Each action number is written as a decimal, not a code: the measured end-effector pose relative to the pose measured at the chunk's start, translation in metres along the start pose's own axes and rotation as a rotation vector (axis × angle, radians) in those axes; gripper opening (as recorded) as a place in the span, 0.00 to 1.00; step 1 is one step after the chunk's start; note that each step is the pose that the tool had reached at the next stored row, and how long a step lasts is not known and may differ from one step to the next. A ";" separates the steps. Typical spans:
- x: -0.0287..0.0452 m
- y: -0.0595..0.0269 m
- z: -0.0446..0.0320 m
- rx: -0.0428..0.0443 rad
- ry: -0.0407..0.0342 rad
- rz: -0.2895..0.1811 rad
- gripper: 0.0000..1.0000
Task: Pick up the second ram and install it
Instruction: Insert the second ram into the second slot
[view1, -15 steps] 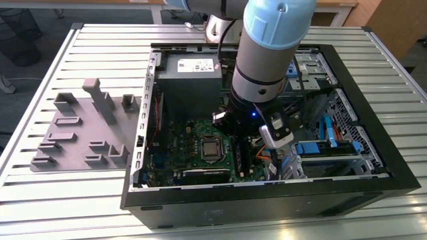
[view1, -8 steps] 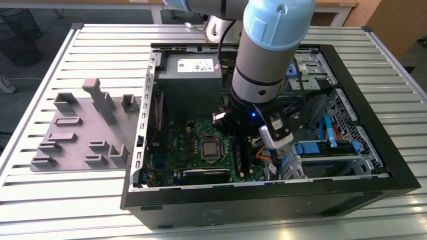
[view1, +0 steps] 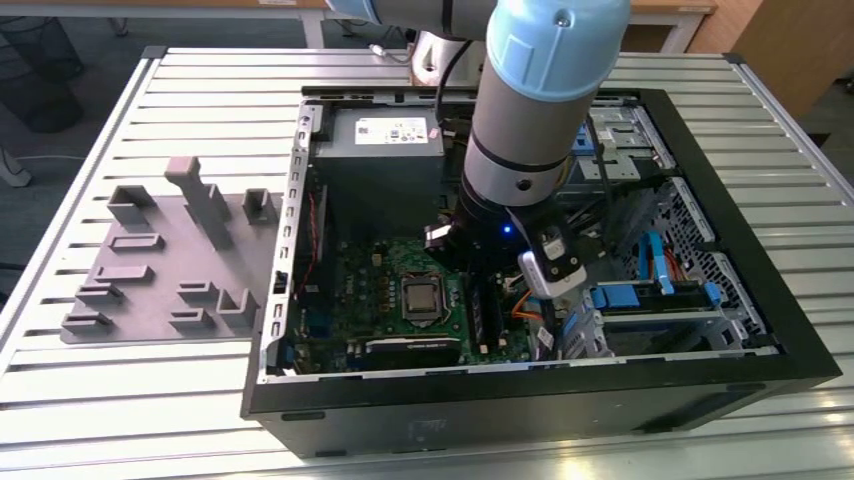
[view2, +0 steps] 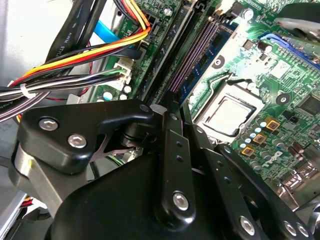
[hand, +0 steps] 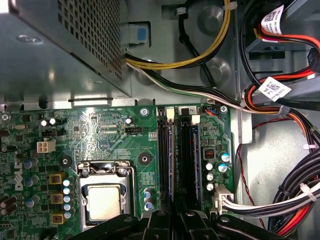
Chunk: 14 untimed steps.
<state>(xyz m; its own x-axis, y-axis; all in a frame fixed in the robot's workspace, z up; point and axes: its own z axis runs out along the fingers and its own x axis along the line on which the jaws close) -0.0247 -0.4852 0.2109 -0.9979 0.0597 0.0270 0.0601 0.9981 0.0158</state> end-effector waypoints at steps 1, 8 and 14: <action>0.0000 0.0000 0.0000 0.0000 0.0000 0.000 0.14; -0.0006 0.0001 -0.0042 0.0000 0.0039 -0.001 0.14; -0.0013 0.0001 -0.0031 0.0016 0.0064 -0.037 0.14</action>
<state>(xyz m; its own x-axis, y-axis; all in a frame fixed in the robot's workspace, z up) -0.0233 -0.4852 0.2140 -0.9992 0.0222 0.0328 0.0227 0.9996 0.0153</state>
